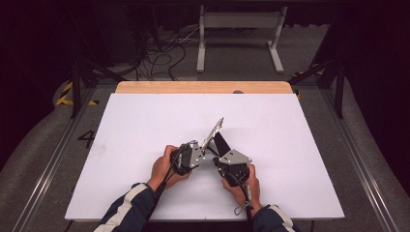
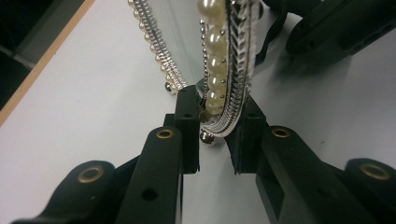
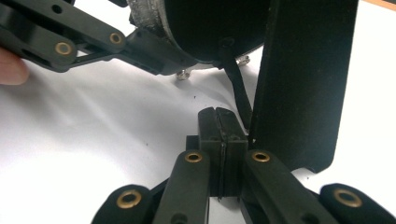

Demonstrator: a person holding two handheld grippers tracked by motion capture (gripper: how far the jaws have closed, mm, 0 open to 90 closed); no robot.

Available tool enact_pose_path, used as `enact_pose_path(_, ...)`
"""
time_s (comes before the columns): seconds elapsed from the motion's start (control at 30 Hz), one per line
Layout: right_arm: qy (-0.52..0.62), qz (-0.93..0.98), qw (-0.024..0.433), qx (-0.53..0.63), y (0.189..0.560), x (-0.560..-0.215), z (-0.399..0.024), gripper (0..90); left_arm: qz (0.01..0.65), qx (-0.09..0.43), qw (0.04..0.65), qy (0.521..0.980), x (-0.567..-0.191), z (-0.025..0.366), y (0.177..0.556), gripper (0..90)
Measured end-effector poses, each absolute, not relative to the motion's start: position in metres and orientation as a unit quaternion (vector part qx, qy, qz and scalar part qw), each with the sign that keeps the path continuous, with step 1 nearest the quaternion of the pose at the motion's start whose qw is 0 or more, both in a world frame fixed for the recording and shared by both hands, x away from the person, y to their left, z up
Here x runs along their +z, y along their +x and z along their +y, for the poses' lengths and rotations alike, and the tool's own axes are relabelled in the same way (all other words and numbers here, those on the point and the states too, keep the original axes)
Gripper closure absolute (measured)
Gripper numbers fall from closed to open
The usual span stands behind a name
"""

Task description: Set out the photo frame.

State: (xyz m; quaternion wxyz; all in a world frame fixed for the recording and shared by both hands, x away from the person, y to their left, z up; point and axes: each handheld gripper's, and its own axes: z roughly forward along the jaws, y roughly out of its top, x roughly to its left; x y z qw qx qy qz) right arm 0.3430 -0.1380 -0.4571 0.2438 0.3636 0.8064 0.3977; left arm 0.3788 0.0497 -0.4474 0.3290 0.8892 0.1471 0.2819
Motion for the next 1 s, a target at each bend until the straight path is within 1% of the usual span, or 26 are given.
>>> enact_pose_path(0.23,0.358,0.813,0.238,0.394,0.342,-0.456,-0.142,90.0,0.146,0.270,0.344,0.887,-0.447,0.051,0.376,74.4)
enact_pose_path(0.43,0.359,0.813,0.231,0.395,0.344,-0.455,-0.147,90.0,0.156,0.226,0.383,0.882,-0.448,0.058,0.379,70.4)
enact_pose_path(0.53,0.364,0.811,0.229,0.396,0.346,-0.454,-0.151,90.0,0.156,0.212,0.395,0.880,-0.447,0.060,0.380,70.0)
enact_pose_path(0.67,0.369,0.809,0.222,0.402,0.349,-0.455,-0.156,90.0,0.155,0.205,0.401,0.879,-0.448,0.059,0.380,69.9)
enact_pose_path(0.9,0.361,0.815,0.225,0.392,0.352,-0.458,-0.156,90.0,0.156,0.193,0.409,0.878,-0.449,0.061,0.382,68.9)
enact_pose_path(1.0,0.361,0.816,0.228,0.390,0.353,-0.457,-0.158,90.0,0.153,0.190,0.411,0.878,-0.448,0.062,0.382,69.8)
